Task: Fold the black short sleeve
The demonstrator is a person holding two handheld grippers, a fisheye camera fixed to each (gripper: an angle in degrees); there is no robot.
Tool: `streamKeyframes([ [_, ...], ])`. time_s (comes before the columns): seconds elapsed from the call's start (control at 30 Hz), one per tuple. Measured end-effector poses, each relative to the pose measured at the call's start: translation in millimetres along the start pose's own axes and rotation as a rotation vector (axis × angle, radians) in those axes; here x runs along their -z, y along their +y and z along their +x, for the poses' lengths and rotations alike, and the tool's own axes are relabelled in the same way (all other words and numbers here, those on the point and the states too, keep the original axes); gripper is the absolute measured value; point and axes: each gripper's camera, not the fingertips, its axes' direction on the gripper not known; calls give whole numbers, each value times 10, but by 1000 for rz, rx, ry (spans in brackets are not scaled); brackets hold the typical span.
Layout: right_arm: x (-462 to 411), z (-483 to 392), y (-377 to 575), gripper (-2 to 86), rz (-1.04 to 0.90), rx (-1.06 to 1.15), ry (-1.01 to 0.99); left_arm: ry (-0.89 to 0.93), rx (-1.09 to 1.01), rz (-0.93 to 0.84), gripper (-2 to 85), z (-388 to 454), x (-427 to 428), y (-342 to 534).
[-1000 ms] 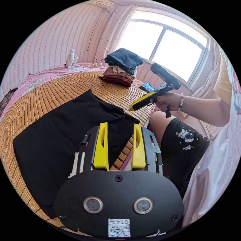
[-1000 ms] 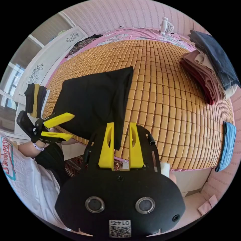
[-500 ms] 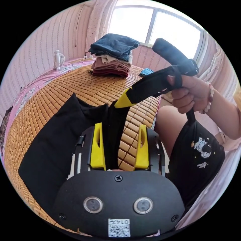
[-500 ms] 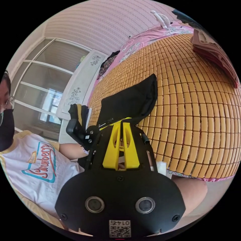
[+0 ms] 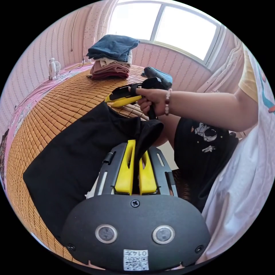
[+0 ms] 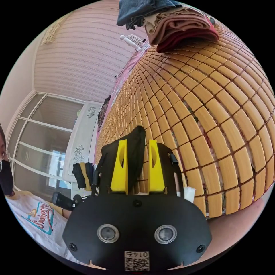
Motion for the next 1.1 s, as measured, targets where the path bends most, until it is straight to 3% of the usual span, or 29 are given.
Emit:
streamKeyframes([
  [0.1, -50, -35, -53, 29, -38, -12, 78, 22, 6, 22, -10, 25, 158, 89],
  [0.27, 472, -81, -21, 12, 66, 10, 5, 39, 58, 180, -10, -36, 526, 38],
  [0.5, 1228, -946, -91, 10, 126, 287, 209, 56, 167, 416, -9, -200, 982, 43],
  [0.63, 611, -1495, -344, 19, 10, 433, 165, 24, 337, 408, -6, -576, 1154, 355],
  [0.8, -554, -1957, -540, 80, -89, 512, 49, -161, 604, 364, 36, -1096, 1495, 812],
  [0.97, -1487, -2029, -548, 115, -252, 595, 226, -250, 917, 276, 84, -1693, 1544, 1490],
  [1.1, -1701, -2084, -498, 127, -267, 700, 359, -225, 935, 290, 98, -1809, 1615, 1585],
])
